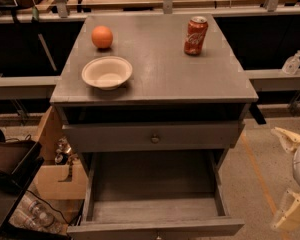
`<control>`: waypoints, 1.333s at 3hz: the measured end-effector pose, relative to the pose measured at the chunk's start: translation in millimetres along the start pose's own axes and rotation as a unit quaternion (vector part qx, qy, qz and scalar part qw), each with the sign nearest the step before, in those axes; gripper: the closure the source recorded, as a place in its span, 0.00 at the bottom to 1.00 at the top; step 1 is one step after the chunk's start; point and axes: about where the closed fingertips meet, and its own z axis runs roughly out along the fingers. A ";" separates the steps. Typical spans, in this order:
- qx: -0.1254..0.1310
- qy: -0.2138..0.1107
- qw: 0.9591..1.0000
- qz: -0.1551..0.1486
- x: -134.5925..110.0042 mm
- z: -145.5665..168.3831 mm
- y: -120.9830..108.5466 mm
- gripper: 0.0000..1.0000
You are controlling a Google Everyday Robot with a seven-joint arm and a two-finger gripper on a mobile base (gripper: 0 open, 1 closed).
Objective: Close middle drawer
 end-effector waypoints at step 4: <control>-0.080 0.048 0.995 -0.041 6.6 165.6 173.0 0.39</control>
Offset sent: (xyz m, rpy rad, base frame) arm -0.0777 0.0555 -0.1662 -0.1713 0.1555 -0.0092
